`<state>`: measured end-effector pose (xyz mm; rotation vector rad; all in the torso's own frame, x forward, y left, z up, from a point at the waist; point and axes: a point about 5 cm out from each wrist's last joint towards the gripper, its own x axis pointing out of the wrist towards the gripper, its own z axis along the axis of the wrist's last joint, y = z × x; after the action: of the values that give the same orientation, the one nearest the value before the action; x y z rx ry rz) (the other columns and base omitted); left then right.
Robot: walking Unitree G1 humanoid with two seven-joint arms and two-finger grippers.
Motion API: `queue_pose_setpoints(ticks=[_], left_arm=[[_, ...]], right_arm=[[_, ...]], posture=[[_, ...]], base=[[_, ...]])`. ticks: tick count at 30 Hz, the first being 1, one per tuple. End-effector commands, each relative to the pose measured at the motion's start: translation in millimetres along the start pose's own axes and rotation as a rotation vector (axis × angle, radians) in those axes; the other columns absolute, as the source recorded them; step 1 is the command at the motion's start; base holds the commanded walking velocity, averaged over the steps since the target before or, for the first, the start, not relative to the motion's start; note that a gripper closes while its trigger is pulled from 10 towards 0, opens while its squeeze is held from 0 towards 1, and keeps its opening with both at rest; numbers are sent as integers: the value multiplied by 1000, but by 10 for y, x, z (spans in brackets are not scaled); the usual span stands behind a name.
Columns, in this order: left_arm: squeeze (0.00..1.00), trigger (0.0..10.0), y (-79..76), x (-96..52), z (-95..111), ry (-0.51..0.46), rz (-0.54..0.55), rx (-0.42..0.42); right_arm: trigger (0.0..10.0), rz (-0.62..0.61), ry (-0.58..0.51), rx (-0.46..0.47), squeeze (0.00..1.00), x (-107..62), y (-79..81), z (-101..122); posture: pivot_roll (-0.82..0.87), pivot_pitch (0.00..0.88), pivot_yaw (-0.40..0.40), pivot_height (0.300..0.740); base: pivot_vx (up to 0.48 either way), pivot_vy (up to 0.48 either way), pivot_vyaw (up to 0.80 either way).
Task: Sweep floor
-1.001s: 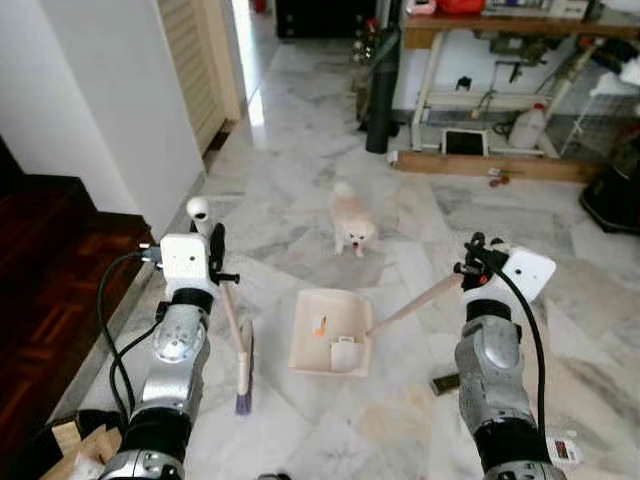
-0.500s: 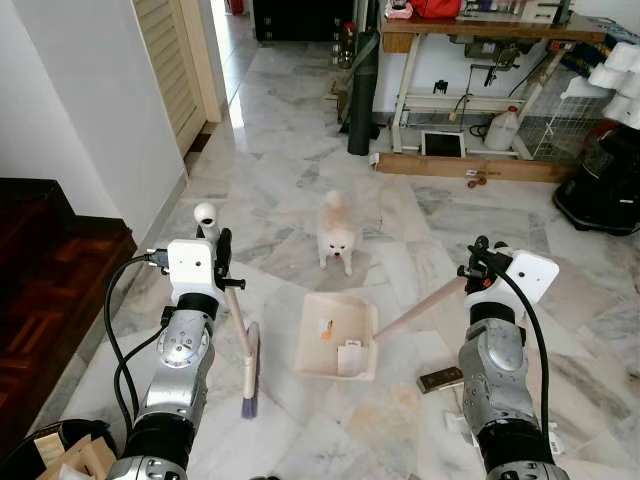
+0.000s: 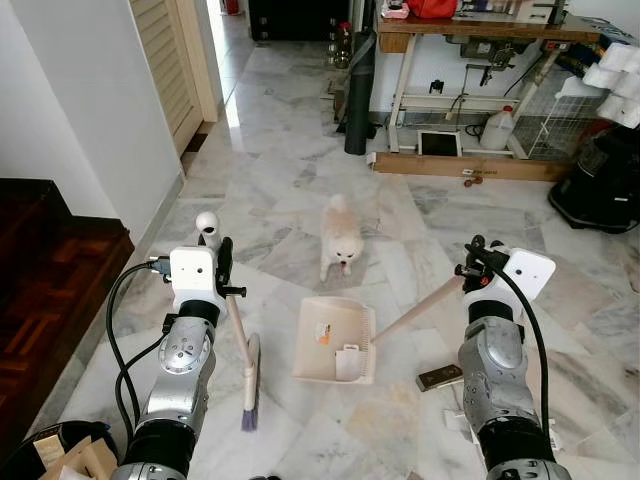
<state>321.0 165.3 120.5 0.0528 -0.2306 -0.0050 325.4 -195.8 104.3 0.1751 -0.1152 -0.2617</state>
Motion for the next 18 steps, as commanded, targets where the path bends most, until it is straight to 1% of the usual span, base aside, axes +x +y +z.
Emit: queue_pose_setpoints(ticks=[1, 8, 18], left_arm=[[0, 10000, -26, 59, 128, -52, -17, 13], [0, 10000, -16, 35, 123, -52, -17, 18], [0, 10000, -9, 72, 155, -62, -25, 26]], right_arm=[[10000, 8, -55, 23, 0, 59, 40, 135], [10000, 9, -42, 26, 0, 36, 57, 97], [10000, 6, -36, 31, 0, 43, 71, 88]], posture=[[-14, 18, -9, 740], [-9, 13, -7, 740], [-5, 21, 4, 740]], base=[[0, 0, 0], [0, 0, 0], [0, 0, 0]])
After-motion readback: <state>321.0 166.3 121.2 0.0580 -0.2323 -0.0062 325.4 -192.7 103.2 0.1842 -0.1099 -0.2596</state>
